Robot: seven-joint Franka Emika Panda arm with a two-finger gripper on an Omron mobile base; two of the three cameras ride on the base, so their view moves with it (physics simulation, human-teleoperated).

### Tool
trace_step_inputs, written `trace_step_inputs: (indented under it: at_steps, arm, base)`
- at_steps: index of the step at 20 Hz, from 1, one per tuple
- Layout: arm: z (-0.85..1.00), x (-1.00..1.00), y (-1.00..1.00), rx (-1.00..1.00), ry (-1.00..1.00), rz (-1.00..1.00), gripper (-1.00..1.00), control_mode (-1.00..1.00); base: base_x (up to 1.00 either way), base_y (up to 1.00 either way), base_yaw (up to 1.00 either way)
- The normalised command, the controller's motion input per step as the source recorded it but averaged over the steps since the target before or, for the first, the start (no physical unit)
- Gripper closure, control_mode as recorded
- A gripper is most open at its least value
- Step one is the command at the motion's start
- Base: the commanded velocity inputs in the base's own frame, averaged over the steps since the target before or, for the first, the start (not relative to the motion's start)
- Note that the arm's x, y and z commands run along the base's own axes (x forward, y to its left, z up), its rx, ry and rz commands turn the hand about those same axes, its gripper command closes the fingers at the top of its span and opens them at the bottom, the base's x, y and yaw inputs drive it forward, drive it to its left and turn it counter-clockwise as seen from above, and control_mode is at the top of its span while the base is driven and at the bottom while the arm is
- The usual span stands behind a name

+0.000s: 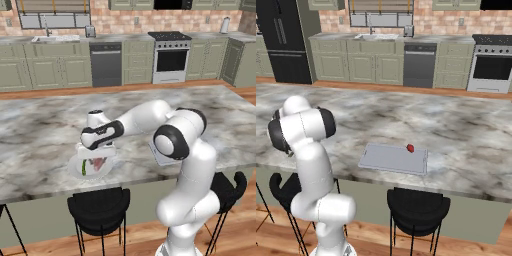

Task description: Create a steak meal by picking up the steak and asparagus from the tray and placing them on the plate. Leave the strawberry on the tray.

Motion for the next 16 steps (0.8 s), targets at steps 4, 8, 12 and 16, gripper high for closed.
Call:
trace_step_inputs:
  at_steps: [4,8,12,16]
  arm:
    - [-0.24,0.21,0.10,0.00,0.00,0.00,1.00,-1.00]
    - [-0.11,0.23,0.02,0.00,0.00,0.00,-1.00,-1.00]
    - [0.00,0.03,0.00,0.00,-0.04,0.00,-1.00,-1.00]
    - [0.00,0.00,0.07,0.00,-0.12,0.00,-1.00,-1.00]
  base:
    - [0.00,0.00,0.00]
    - [0.00,0.00,0.00]
    - [0.00,0.00,0.00]
    - [0.00,0.00,0.00]
